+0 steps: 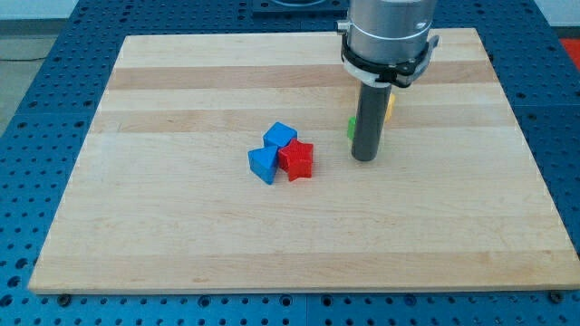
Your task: Place the green star diagonally bottom left heart
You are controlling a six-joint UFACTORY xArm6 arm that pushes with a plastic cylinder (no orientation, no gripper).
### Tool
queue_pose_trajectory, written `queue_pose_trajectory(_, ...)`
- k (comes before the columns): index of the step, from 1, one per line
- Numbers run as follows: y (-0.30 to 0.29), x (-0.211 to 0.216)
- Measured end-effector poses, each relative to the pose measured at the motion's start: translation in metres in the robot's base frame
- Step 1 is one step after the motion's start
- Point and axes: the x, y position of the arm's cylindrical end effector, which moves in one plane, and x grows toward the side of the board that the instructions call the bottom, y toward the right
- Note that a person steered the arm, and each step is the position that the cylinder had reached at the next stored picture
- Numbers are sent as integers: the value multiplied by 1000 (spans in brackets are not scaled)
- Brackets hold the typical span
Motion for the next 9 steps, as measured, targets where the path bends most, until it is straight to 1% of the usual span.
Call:
queue_pose_trajectory(2,0,-11)
queue_pose_trajectory(4,11,0)
queue_pose_trajectory(6,57,-1)
queue_pose_trajectory(7,44,-10)
queue_pose_trajectory(9,17,-13)
